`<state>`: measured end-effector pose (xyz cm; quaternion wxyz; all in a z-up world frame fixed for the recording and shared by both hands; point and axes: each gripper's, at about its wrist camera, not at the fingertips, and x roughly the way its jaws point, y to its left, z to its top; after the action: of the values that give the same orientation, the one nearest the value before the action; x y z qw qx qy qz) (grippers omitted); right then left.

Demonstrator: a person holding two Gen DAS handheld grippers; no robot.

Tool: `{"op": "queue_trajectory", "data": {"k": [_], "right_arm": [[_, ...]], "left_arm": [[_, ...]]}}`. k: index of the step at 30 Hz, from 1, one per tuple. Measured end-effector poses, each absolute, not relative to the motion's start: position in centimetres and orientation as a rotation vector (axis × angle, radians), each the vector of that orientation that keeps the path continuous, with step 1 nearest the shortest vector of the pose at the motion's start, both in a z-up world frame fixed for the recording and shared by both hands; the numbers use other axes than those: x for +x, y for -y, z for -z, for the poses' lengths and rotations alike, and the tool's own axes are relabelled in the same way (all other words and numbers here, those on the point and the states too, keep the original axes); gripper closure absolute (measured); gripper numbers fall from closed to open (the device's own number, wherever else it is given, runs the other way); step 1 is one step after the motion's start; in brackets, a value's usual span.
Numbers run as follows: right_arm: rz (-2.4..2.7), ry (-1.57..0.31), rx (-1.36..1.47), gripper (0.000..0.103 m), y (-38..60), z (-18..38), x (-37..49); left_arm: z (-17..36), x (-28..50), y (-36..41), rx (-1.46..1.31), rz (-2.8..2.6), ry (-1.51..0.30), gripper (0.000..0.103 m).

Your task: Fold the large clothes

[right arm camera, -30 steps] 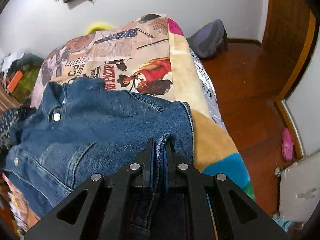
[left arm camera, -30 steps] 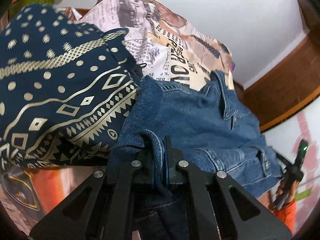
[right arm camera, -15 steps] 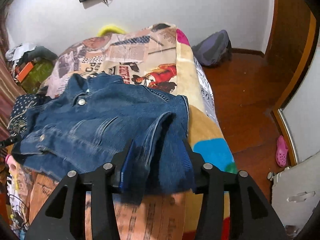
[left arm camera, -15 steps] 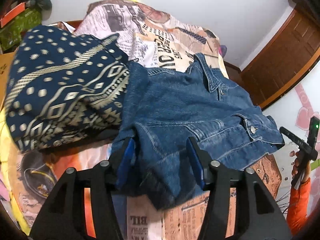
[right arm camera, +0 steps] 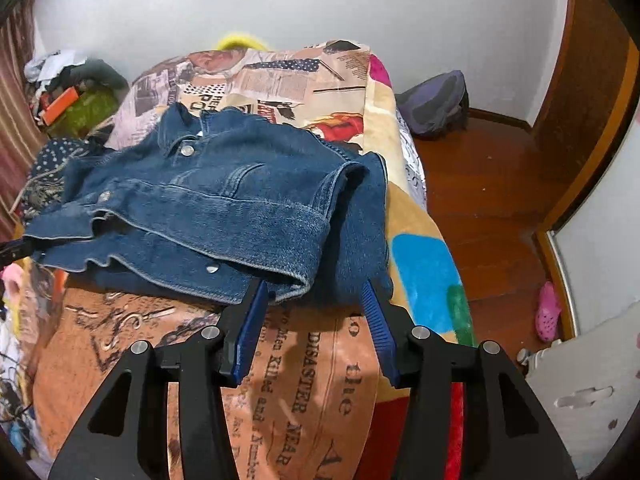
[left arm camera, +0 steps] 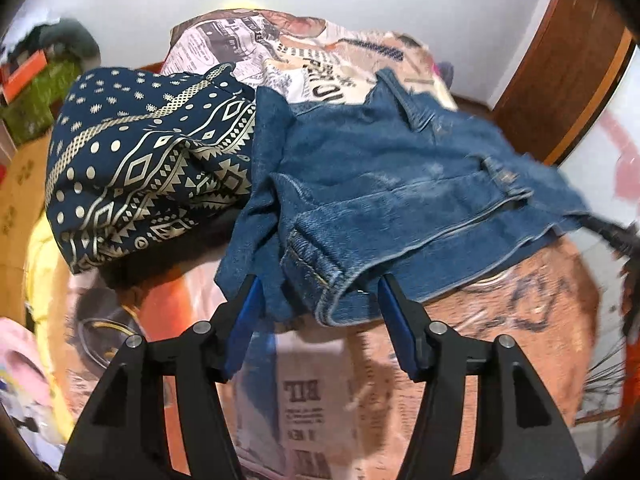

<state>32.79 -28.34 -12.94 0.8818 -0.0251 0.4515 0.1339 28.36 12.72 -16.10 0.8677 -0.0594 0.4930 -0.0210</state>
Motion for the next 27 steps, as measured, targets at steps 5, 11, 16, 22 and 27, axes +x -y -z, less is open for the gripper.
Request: {"op": "queue_trajectory", "data": {"k": [5,11,16,22,27], "right_arm": [[-0.289,-0.934,-0.03,0.061,27.6,13.0,34.1],[-0.318,-0.974,-0.047,0.092,26.2,12.8,36.2],[-0.341,-0.934,0.021,0.093,26.7,10.7,39.4],[-0.222,-0.831,0.096,0.093,26.7,9.2,43.1],[-0.208,-0.921,0.135,0.088,26.4,10.4,44.8]], "left_arm": [[16.6,30.4,-12.7,-0.057,-0.012,-1.002,0.066],[14.6,32.8,-11.8,-0.015,0.1,-0.939,0.089],[12.2,37.8,-12.9,-0.083,0.114,-0.898,0.094],[13.1,44.0,-15.3,-0.182,0.027,-0.943,0.094],[15.3,44.7,-15.7,-0.234,0.002,-1.014,0.092]]}}
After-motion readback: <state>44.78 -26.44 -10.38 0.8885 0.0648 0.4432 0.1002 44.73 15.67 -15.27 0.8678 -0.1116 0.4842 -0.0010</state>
